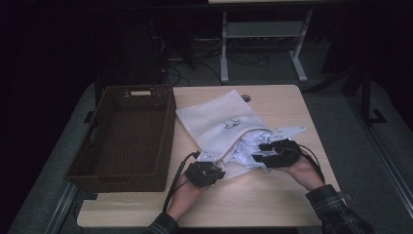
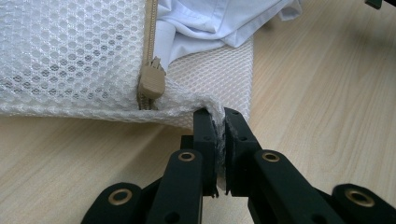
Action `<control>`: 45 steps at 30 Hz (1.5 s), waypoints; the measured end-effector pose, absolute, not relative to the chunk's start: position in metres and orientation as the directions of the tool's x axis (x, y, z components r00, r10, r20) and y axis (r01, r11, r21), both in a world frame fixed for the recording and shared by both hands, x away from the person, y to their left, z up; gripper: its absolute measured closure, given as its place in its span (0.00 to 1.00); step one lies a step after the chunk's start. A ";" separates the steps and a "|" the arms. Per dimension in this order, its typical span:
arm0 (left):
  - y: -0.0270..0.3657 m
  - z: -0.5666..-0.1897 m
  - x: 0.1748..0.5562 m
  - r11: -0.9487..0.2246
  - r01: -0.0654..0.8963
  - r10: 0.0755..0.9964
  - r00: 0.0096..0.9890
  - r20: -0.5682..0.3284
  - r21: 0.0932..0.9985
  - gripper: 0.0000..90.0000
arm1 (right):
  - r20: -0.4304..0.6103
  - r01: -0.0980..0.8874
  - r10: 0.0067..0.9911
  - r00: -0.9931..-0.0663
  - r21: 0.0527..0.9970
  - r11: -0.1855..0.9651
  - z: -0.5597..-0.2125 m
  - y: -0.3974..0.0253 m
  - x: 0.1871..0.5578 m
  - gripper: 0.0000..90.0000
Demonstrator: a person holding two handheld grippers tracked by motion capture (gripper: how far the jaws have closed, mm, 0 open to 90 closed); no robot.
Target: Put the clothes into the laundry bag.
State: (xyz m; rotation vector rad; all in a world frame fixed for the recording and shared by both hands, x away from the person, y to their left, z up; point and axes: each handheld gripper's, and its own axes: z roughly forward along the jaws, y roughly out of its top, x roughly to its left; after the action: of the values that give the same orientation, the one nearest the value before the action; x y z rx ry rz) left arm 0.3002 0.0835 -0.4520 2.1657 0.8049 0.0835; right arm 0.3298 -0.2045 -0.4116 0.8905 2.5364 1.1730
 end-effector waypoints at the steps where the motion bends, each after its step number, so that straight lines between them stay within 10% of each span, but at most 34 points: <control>1: 0.084 -0.452 0.300 -0.474 0.518 0.572 0.796 -0.199 0.712 0.94 | 0.066 0.439 0.598 -0.799 0.744 0.504 -0.413 -0.206 0.326 0.54; 8: 0.083 -0.452 0.300 -0.480 0.516 0.572 0.797 -0.193 0.709 0.94 | 0.067 0.455 0.580 -0.812 0.695 0.557 -0.432 -0.206 0.313 0.58; 20: 0.082 -0.453 0.300 -0.485 0.517 0.573 0.797 -0.190 0.705 0.94 | 0.059 0.442 0.560 -0.826 0.685 0.579 -0.443 -0.189 0.315 0.96; 45: 0.083 -0.453 0.300 -0.480 0.520 0.577 0.794 -0.192 0.706 0.94 | 0.058 0.394 0.540 -0.839 0.750 0.532 -0.430 -0.152 0.336 0.97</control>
State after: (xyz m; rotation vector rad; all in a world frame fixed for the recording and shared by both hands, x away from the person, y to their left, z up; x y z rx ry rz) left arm 0.2995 0.0826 -0.4529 2.1771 0.8083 0.0905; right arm 0.3362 -0.1517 -0.4304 0.7980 2.5872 1.1967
